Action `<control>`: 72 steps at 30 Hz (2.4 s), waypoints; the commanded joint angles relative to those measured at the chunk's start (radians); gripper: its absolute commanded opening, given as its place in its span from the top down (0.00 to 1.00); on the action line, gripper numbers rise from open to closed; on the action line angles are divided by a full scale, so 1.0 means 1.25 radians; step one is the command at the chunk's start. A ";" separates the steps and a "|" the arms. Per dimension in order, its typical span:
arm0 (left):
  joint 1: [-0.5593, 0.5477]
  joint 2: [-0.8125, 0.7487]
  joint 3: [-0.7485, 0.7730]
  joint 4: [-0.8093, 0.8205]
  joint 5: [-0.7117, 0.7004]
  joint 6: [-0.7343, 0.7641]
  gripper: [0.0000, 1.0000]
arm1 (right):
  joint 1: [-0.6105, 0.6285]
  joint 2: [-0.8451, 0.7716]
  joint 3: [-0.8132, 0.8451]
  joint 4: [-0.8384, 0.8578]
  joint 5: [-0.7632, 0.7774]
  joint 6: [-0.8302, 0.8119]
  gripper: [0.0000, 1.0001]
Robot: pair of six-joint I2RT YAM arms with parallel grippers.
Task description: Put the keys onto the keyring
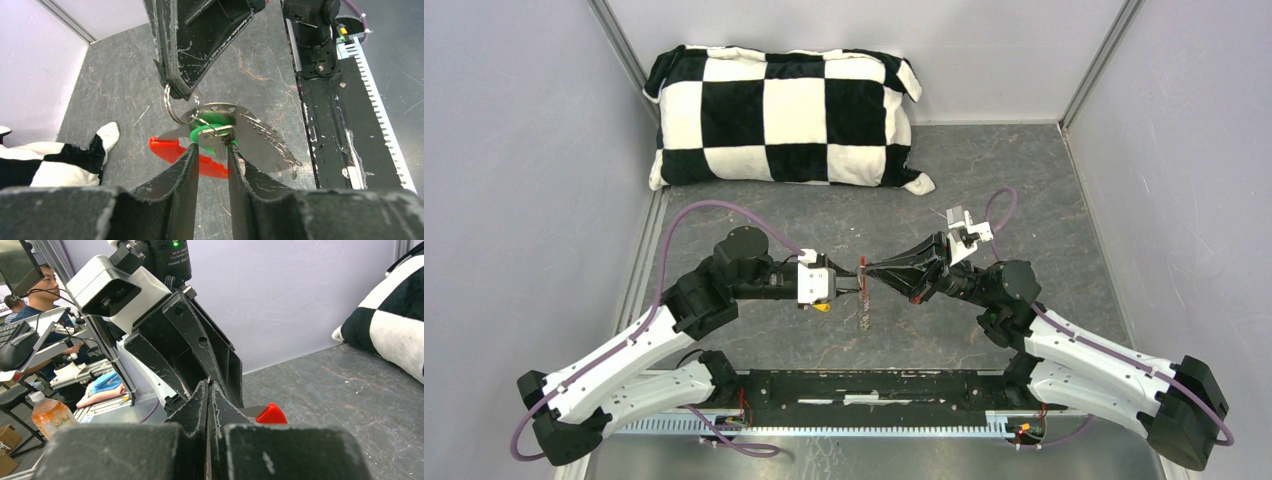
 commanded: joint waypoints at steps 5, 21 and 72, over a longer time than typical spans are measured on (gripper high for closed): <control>-0.004 -0.013 0.019 0.049 0.000 0.029 0.73 | 0.003 0.015 0.014 0.047 -0.023 0.010 1.00; -0.003 -0.029 0.030 0.021 0.003 0.087 0.98 | 0.006 0.012 0.049 -0.070 -0.018 -0.065 1.00; -0.004 -0.041 -0.199 0.159 -0.106 -0.290 0.00 | 0.005 -0.012 0.134 -0.217 0.095 -0.165 1.00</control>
